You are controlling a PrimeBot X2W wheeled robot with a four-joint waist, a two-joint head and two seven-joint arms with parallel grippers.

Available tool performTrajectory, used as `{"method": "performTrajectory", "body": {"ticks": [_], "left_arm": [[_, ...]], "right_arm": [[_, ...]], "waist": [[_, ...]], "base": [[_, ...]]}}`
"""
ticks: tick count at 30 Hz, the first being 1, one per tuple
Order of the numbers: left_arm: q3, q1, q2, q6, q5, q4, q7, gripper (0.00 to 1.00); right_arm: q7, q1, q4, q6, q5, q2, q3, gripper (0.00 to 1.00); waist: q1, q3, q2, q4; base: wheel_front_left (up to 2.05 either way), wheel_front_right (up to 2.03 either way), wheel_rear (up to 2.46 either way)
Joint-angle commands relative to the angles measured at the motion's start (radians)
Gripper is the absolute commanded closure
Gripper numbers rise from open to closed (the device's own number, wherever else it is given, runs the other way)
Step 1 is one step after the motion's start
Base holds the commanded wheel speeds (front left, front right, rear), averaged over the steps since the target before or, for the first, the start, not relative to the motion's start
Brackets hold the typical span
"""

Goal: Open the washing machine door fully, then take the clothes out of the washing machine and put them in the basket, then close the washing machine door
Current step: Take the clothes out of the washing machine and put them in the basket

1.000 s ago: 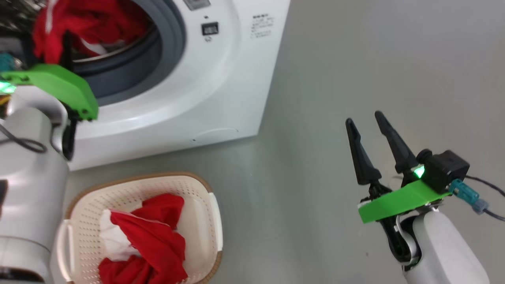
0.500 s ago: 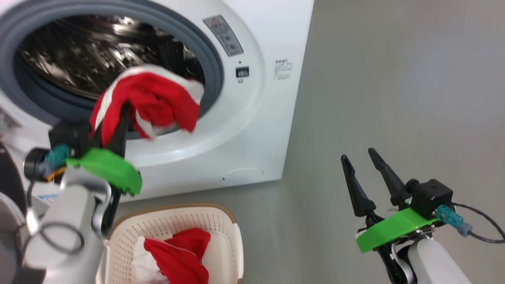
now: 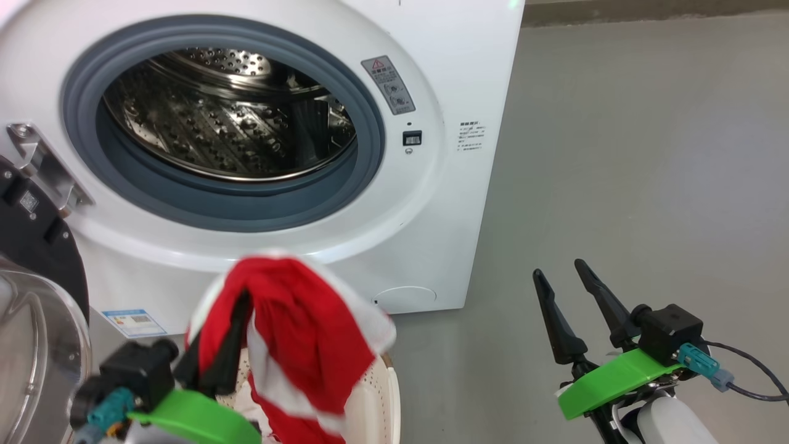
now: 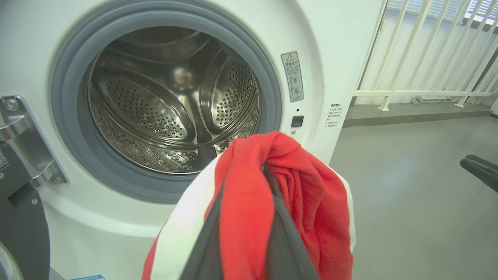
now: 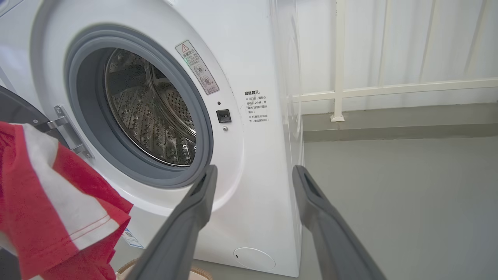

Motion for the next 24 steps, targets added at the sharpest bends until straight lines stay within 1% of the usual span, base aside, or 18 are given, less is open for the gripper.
{"method": "performTrajectory", "body": {"ticks": [1, 3, 4, 5, 8, 9, 11, 12, 14, 20, 24], "left_arm": [[0.033, 0.013, 0.019, 0.009, -0.015, -0.035, 0.012, 1.0], [0.019, 0.035, 0.015, 0.0, -0.022, -0.01, 0.011, 1.0], [0.01, 0.037, 0.014, -0.011, -0.023, 0.012, 0.004, 1.0], [0.0, 0.038, 0.018, -0.02, -0.015, 0.045, -0.002, 1.0], [-0.012, 0.023, 0.009, -0.053, -0.025, 0.17, -0.035, 1.0], [-0.012, 0.023, 0.009, -0.053, -0.025, 0.17, -0.035, 1.0], [-0.019, 0.002, 0.004, -0.079, -0.03, 0.27, -0.059, 1.0], [-0.023, -0.024, -0.007, -0.107, -0.043, 0.38, -0.083, 1.0], [-0.03, -0.058, -0.022, -0.141, -0.051, 0.487, -0.116, 1.0], [-0.069, -0.177, -0.05, -0.195, -0.03, 0.821, -0.17, 1.0], [-0.086, -0.266, -0.07, -0.223, -0.033, 0.992, -0.193, 1.0]], "right_arm": [[-0.006, -0.022, -0.024, 0.007, -0.002, 0.002, 0.031, 0.0], [-0.006, -0.031, -0.025, 0.007, 0.0, 0.002, 0.038, 0.0], [-0.006, -0.035, -0.026, 0.007, 0.001, 0.002, 0.041, 0.0], [-0.006, -0.039, -0.025, 0.007, 0.001, 0.002, 0.043, 0.0], [-0.006, -0.05, -0.024, 0.007, -0.001, 0.002, 0.046, 0.0], [-0.006, -0.05, -0.024, 0.007, -0.001, 0.002, 0.046, 0.0], [-0.006, -0.058, -0.025, 0.007, -0.005, 0.002, 0.046, 0.0], [-0.006, -0.065, -0.027, 0.007, -0.008, 0.002, 0.045, 0.0], [-0.006, -0.071, -0.03, 0.007, -0.011, 0.002, 0.043, 0.0], [-0.006, -0.096, -0.044, 0.007, -0.02, 0.002, 0.047, 0.0], [-0.006, -0.116, -0.059, 0.007, -0.026, 0.002, 0.044, 0.0]], "waist": [[0.0, 0.013, 0.0, 0.002], [0.0, 0.024, 0.0, -0.001], [0.0, 0.031, 0.0, -0.004], [0.0, 0.038, 0.0, -0.007], [0.0, 0.059, 0.0, -0.022], [0.0, 0.059, 0.0, -0.022], [0.0, 0.075, 0.0, -0.035], [0.0, 0.092, 0.0, -0.048], [0.0, 0.111, 0.0, -0.061], [0.0, 0.176, 0.0, -0.102], [0.0, 0.237, 0.0, -0.127]], "base": [[0.0, 0.0, 0.0], [0.0, 0.0, 0.0], [0.0, 0.0, 0.0], [0.0, 0.0, 0.0], [0.0, 0.0, 0.0], [0.0, 0.0, 0.0], [0.0, 0.0, 0.0], [0.0, 0.0, 0.0], [0.0, 0.0, 0.0], [0.0, 0.0, 0.0], [0.0, 0.0, 0.0]]}}
